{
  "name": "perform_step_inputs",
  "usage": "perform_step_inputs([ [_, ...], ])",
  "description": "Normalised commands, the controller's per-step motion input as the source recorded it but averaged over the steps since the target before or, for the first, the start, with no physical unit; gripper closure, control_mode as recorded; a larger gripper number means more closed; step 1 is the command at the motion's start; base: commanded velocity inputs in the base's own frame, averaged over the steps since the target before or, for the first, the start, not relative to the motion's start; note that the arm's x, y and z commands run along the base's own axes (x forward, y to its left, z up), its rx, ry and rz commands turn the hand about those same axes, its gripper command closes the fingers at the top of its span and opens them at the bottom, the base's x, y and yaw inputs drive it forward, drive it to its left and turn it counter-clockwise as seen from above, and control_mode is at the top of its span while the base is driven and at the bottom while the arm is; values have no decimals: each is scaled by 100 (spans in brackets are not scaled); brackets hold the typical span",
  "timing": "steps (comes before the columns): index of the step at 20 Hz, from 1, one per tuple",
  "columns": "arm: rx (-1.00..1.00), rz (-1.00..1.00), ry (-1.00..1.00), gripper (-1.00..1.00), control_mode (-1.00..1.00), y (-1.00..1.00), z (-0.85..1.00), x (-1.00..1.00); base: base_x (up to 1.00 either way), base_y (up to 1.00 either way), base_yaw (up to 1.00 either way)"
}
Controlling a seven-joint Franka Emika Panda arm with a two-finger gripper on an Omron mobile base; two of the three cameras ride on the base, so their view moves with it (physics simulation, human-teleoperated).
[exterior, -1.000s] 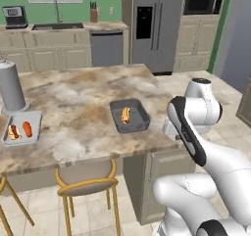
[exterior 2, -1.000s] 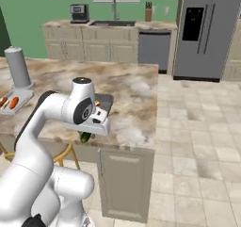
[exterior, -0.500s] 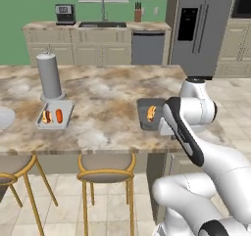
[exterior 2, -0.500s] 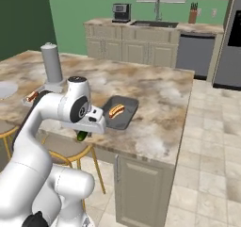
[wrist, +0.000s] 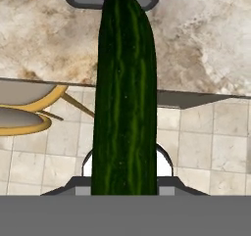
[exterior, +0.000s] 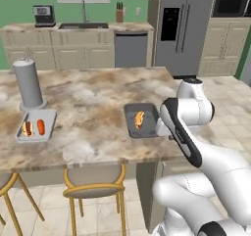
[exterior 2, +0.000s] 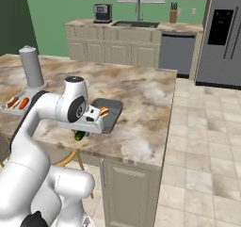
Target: Place one cooked food and one vegetable from the large plate to each tupperware container.
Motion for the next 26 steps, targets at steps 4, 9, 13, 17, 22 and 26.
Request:
perform_step_inputs([
  [4,0,0,0,100,100,0,0,0,63,0,-13],
  [9,0,0,0,100,100,0,0,0,45,5,-4],
  [13,0,0,0,100,100,0,0,0,26,14,0],
  [17,0,0,0,100,100,0,0,0,22,23,0],
  [22,-1,2,0,100,-100,2,5,24,10,8,0],
  [26,-7,2,0,100,-100,23,21,59,0,0,0],
])
